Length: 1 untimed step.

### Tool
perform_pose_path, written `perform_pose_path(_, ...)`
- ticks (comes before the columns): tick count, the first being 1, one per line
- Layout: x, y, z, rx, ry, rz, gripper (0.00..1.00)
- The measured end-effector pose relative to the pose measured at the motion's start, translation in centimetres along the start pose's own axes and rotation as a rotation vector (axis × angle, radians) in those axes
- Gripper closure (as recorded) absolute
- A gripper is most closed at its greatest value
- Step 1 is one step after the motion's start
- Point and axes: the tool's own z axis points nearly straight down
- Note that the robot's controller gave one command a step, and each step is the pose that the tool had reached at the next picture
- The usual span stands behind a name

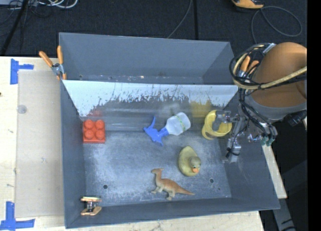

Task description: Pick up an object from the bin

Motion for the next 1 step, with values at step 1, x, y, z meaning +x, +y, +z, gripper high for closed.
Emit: perform_pose_path(1, -0.14, 0.04, -0.47, 0.001, -0.009, -0.002, 0.00)
